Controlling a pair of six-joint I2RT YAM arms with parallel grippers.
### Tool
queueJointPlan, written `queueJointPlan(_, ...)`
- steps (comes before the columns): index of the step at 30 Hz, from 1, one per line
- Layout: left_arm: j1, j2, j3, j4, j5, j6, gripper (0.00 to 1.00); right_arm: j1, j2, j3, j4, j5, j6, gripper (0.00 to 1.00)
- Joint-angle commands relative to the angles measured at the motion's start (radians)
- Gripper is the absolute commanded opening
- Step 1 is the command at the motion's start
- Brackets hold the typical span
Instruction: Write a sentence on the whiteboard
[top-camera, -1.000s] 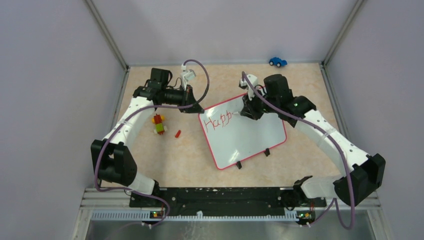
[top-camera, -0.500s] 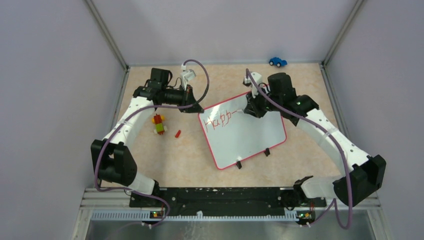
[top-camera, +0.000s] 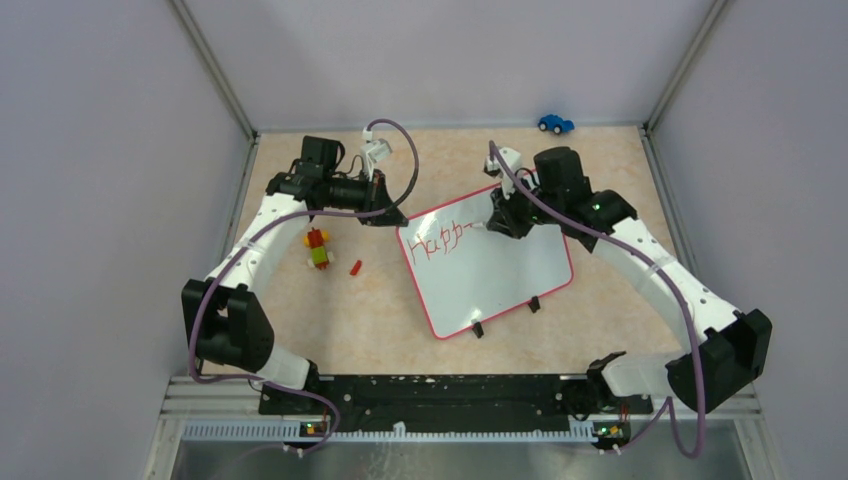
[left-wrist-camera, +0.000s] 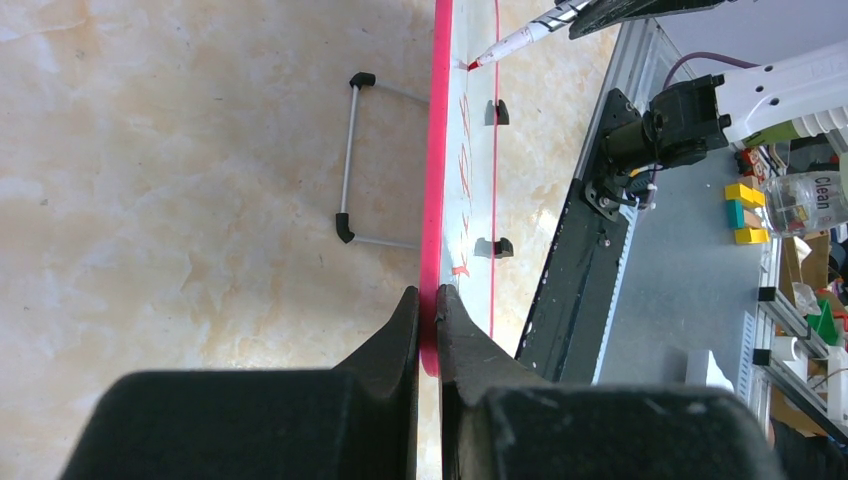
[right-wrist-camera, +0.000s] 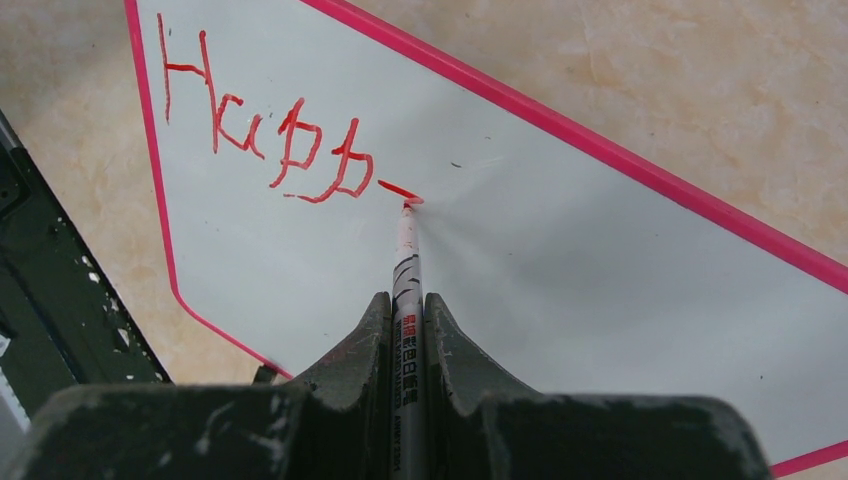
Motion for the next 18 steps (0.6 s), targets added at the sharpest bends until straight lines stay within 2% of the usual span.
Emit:
queueJointPlan(1, -0.037, 0.002, -0.017, -0.039, -0.005, 0.022, 0.0, 0.01, -0.024, -0.018, 0.002, -0.009, -0.024, 0.0)
queueJointPlan(11, -0.037, 0.008, -0.018, -0.037, -0.001, 0.02, 0.0, 0.013, -0.034, -0.039, -0.023, 0.015, -0.045, 0.0)
queueJointPlan(18, -0.037, 0.005, -0.017, -0.036, 0.0, 0.019, 0.0, 0.003, -0.039, 0.025, -0.02, 0.059, -0.043, 0.0)
